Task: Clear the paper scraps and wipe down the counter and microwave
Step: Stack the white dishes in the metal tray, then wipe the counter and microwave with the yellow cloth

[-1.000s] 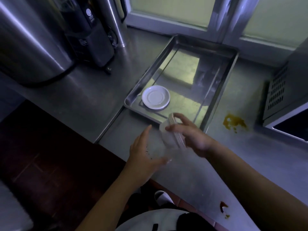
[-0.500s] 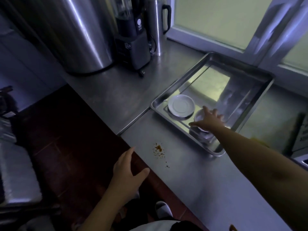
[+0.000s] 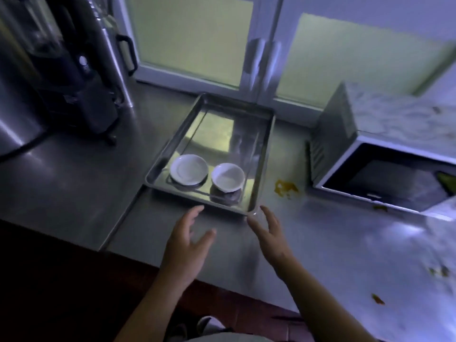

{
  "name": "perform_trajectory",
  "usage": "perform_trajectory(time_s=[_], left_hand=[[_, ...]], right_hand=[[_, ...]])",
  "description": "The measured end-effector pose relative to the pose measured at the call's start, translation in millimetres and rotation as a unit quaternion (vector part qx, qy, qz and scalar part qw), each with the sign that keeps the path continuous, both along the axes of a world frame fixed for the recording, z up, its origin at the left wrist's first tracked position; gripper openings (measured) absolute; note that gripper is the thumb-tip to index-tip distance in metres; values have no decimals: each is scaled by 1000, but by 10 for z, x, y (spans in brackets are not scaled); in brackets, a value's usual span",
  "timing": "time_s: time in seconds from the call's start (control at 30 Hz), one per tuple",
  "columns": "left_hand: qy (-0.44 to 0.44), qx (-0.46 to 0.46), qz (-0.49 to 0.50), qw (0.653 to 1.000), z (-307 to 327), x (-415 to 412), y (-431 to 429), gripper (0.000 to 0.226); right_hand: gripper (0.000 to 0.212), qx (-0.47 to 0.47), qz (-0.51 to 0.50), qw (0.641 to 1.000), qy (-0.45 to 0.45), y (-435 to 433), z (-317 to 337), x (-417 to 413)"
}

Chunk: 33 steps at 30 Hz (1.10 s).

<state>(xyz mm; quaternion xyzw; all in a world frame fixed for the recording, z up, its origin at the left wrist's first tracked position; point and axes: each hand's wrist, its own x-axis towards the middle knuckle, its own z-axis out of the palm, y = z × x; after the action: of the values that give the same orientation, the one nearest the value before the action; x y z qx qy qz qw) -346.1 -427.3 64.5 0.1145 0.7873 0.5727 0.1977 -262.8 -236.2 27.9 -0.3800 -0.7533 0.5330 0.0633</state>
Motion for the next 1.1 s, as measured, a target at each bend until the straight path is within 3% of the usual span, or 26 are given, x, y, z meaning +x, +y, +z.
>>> perform_trajectory(time_s=[0.13,0.33,0.57,0.87,1.1], left_hand=[[-22,89,-67,994,5,105,330,34],[-158,89,-182,966,-139,694,496,22],[-129,46,-295,945,-25,1388,829,18],[-119,-18,-308,944,-156,2697,1564,19],[-121,-45,-356,926,-225,3837,2255,21]], right_hand=[[57,-57,-66,996,6,-52,294,513],[30,-225,-161,961,4,-212,518,1223],[49,-193,-273,939,87,-78,597,2390],[24,-102,-361,915,150,653,565,3976],[20,-115,-425,887,138,987,318,5160]])
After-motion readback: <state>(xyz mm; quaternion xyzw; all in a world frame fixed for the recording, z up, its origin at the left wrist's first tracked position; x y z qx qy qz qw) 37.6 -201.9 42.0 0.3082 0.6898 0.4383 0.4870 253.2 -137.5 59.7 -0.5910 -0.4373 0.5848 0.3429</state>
